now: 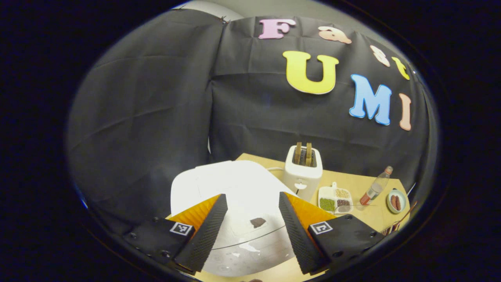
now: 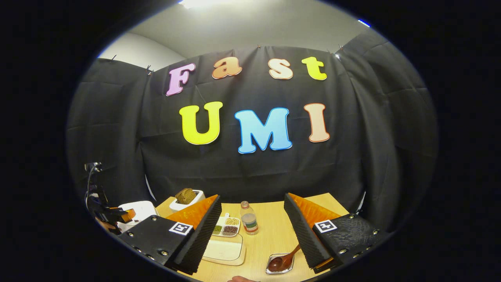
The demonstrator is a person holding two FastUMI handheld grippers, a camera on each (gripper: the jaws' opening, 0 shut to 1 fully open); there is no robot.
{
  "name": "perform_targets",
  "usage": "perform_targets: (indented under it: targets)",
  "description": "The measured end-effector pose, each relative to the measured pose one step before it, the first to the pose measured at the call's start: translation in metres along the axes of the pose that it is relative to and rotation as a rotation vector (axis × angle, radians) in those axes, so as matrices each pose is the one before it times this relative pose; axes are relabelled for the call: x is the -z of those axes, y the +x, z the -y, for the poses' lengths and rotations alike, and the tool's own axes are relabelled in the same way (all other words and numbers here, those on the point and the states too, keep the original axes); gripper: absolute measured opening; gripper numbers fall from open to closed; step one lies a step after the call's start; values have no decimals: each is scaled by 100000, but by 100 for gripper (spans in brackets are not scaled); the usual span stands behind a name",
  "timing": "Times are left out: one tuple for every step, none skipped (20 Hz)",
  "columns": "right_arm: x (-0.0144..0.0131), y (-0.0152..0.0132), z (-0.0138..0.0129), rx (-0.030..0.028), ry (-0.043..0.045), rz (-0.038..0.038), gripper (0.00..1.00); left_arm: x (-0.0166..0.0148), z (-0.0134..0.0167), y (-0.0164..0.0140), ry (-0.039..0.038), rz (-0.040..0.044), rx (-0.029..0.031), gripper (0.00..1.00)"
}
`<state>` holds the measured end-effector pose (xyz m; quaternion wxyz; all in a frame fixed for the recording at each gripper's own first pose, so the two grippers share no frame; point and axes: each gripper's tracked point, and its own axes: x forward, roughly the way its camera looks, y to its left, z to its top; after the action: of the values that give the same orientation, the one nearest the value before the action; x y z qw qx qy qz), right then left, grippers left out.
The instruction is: Close the left gripper, press the button to open the rice cooker; take a wooden spoon from the chopstick holder with the right hand, scoop a spoonful of rice and pour it into the rice cooker, then put the wooden spoon back into the chopstick holder.
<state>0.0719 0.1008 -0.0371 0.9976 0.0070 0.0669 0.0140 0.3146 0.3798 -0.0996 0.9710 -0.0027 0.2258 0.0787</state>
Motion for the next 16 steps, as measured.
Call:
perform_targets:
  targets:
    - [-231, -391, 340, 1436, -294, 776, 98, -1676, 1233, -1021, 1088, 4275, 2909, 93]
    - [-276, -414, 374, 1900, -555, 940, 97, -1833, 1367, -985, 1883, 4465, 2868, 93]
    - [-373, -412, 338, 1219, -651, 1421, 97, -1700, 1593, -1104, 1965, 4300, 2879, 93]
    - [-329, -388, 387, 1770, -1050, 1484, 97, -1652, 1585, -1173, 1598, 3664, 3071, 93]
    - [-219, -334, 450, 1243, -553, 1107, 97, -1535, 1937, -1205, 769, 3312, 4057, 93]
    - [-115, -388, 110, 372, 437, 766, 97, -1549, 2085, -908, -49, 3245, 3770, 92]
    - [-285, -353, 135, 191, 929, 198, 98, -1581, 2010, -864, -745, 3126, 3576, 92]
    - [-459, -239, 80, -115, 1182, 576, 98, -1432, 1783, -742, -711, 2723, 3249, 92]
    - [-656, -261, 291, 694, 1025, 984, 98, -1145, 1426, -1030, -502, 2046, 2414, 93]
    - [-616, 37, 447, 1047, 395, 1151, 97, -1220, 1346, -864, -211, 2097, 1749, 93]
    - [-418, 13, 345, 775, -962, 1163, 97, -635, 1355, -495, -327, 942, 1548, 93]
    - [-353, 36, 209, 235, -1503, 1590, 97, -301, 988, -217, -256, 335, 418, 93]
    - [-301, 286, 203, -594, -526, 1155, 97, 20, 890, -167, -1122, -1245, 939, 93]
    - [-199, 231, -218, -1974, 261, 469, 97, -321, 949, -298, -2030, 133, 205, 93]
    - [-105, 459, -233, -2901, 105, -271, 97, -901, 508, -68, -1018, 2225, -868, 93]
    - [343, 273, -13, -2728, 68, -1474, 97, -1034, 234, -141, 159, 2172, -1289, 93]
